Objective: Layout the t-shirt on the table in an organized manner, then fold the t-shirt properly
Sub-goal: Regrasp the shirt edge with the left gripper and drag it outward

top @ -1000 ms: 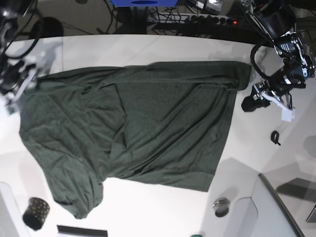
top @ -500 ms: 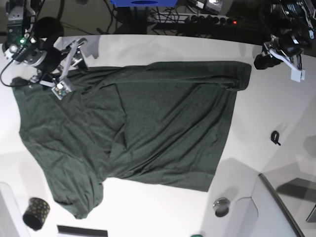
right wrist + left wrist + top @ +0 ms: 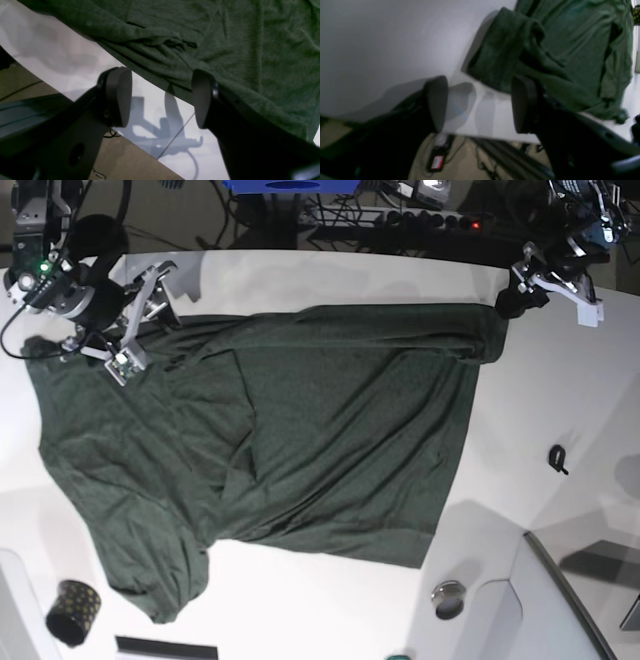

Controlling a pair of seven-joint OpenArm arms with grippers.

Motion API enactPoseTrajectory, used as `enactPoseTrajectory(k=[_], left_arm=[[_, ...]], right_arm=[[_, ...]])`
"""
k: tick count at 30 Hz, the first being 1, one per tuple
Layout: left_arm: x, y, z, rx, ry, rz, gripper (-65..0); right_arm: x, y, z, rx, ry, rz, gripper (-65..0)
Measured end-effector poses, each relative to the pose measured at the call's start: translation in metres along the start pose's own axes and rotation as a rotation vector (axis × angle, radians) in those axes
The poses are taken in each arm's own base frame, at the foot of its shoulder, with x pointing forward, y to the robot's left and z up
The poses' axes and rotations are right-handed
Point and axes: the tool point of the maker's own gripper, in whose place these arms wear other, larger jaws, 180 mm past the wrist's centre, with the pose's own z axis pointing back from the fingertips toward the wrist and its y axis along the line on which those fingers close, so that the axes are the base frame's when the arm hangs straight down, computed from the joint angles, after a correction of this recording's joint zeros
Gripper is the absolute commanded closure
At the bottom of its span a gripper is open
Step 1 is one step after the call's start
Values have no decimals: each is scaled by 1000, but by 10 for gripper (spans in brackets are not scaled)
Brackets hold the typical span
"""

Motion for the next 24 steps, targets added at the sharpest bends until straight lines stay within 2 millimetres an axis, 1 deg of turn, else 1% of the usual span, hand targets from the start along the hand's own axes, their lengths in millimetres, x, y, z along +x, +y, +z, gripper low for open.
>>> enactPoseTrajectory(k=[2, 5, 8, 9, 10, 13, 14, 17, 24], left_arm=[[-2, -4, -8, -21, -9, 9, -367], [-5, -17, -20, -57, 5, -12, -365], [-10, -29, -28, -90, 25, -22, -354], [-12, -30, -28, -96, 29, -26, -316], [-13, -29, -28, -93, 35, -28, -257], [-20, -22, -26, -65, 63, -25, -20], [-20, -20, -25, -60, 61, -22, 0], [-18, -15, -21, -48, 51, -14, 0], [-12, -24, -25, -66, 61, -40, 0]], right_arm=[[-5, 0, -2, 4, 15, -8, -353], [-6, 1, -2, 6, 14, -10, -353], [-7, -6, 0, -14, 14, -24, -353], [-8, -10, 2, -23, 15, -28, -353], [-9, -12, 3, -30, 15, -31, -353], [-11, -21, 6, -54, 16, -44, -353], [-12, -23, 7, -60, 17, -49, -353], [-14, -28, 10, -75, 17, -56, -353], [-14, -28, 10, -75, 18, -58, -353]])
